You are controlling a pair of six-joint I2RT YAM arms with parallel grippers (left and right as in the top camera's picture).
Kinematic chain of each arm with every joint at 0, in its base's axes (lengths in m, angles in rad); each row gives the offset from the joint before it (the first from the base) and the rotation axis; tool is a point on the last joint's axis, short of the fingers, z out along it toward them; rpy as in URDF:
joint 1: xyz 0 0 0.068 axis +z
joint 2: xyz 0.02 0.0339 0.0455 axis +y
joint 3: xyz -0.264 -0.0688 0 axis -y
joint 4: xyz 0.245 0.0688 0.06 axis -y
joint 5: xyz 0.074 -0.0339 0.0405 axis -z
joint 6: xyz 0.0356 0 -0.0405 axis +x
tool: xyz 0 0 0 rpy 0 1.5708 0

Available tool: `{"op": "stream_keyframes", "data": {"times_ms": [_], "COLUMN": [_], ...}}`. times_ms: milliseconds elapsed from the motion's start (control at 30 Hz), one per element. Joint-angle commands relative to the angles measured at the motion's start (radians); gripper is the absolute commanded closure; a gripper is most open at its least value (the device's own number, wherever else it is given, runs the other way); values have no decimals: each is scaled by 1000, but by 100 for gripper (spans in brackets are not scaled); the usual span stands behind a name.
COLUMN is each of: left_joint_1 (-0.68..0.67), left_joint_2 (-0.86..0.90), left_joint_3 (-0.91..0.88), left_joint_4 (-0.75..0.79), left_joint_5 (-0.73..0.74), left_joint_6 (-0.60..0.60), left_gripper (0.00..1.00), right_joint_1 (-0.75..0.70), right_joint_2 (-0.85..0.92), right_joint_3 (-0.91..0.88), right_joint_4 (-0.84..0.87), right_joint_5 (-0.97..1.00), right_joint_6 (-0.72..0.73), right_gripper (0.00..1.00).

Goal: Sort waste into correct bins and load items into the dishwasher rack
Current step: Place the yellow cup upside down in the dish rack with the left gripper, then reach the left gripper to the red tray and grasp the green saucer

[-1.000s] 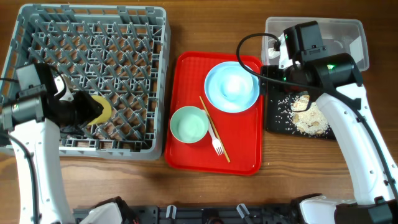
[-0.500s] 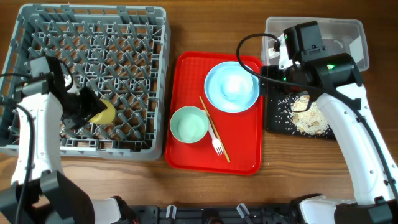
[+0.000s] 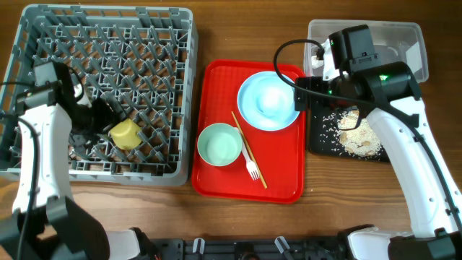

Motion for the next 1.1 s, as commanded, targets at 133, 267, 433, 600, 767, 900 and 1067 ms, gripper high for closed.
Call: {"op": "stream_keyframes", "data": {"times_ms": [133,267,433,600,767,900,1067], "left_joint_1": [-154,-321,-522,-708,-851,-932,-981], "left_joint_2": [-248,-264,-230,-141,-5,127,276], "left_joint_3": [75,75,75,75,75,75,75], "left_joint_4": [50,53,81,187,228,229,225], "left_joint_5": [65,67,127,130,61,42,43], "left_joint_6": [6,5,6,6,6,6,6], "left_gripper": [0,0,0,11,12,14,29], "right_joint_1": [-116,-229,-340,-371,-371,-371,-371], "right_joint_2": [-11,-11,-11,-11,-11,-11,-11], "right_joint_3": [3,3,3,3,3,3,3], "right_joint_4": [23,21,3,-11,-19,-19,-21], "right_joint_5": [-29,-143,-197,-198,-198,-197,-198], "right_joint_6": [96,90,84,77,63,58,59], "right_gripper": [0,0,0,0,0,0,0]}}
